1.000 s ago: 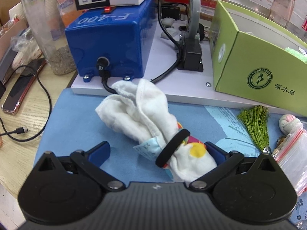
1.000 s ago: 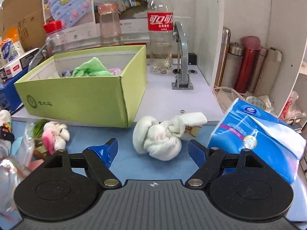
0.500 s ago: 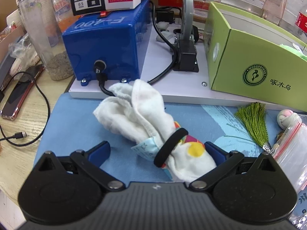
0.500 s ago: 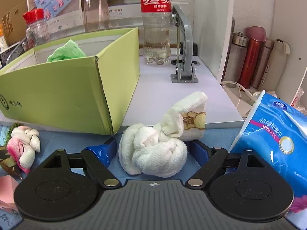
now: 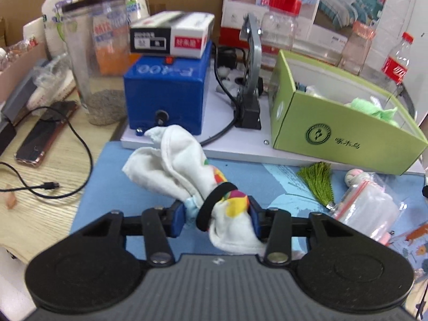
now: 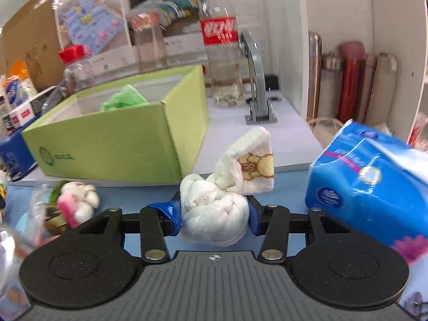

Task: Organize soft objects
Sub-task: 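Carry both held socks up over the lime-green box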

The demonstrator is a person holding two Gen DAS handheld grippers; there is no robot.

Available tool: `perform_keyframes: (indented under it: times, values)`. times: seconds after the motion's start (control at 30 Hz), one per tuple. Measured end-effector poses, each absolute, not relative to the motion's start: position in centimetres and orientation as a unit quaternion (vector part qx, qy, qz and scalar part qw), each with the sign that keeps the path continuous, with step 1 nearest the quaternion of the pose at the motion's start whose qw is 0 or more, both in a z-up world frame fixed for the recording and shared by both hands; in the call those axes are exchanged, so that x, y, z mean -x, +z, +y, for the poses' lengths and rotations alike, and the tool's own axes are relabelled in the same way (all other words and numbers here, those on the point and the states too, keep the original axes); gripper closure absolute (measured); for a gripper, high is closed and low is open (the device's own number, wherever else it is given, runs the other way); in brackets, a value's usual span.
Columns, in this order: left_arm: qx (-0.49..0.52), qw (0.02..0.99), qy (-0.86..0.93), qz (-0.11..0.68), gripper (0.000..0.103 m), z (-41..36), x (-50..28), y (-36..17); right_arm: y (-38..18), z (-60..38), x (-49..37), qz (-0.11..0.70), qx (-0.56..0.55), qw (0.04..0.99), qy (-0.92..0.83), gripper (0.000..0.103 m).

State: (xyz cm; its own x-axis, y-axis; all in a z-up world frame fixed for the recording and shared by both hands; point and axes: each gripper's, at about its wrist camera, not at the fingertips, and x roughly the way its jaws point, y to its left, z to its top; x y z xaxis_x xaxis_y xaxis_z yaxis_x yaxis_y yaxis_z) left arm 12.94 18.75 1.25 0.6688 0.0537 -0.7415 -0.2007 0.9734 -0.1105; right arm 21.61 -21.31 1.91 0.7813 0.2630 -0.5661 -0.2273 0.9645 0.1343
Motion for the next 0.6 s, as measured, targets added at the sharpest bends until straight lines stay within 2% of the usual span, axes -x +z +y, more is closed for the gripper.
perform_keyframes:
  times: [0.27, 0.43, 0.6]
  values:
    - [0.085, 0.927, 0.048, 0.361, 0.058, 18.6, -13.7, 6.3, 7.8, -19.9, -18.8, 0.241, -0.027, 0.951, 0.19, 0.07]
    - [0.075, 0.943, 0.021, 0.323, 0.058, 16.4, -19.1, 10.4, 11.5, -16.9, -22.9, 0.214, 0.007, 0.951, 0.223, 0.07]
    - [0.068, 0.944, -0.011, 0.323, 0.058, 12.9, -25.7, 11.5, 12.3, -12.8, -29.3, 0.238, 0.021, 0.937, 0.255, 0.07]
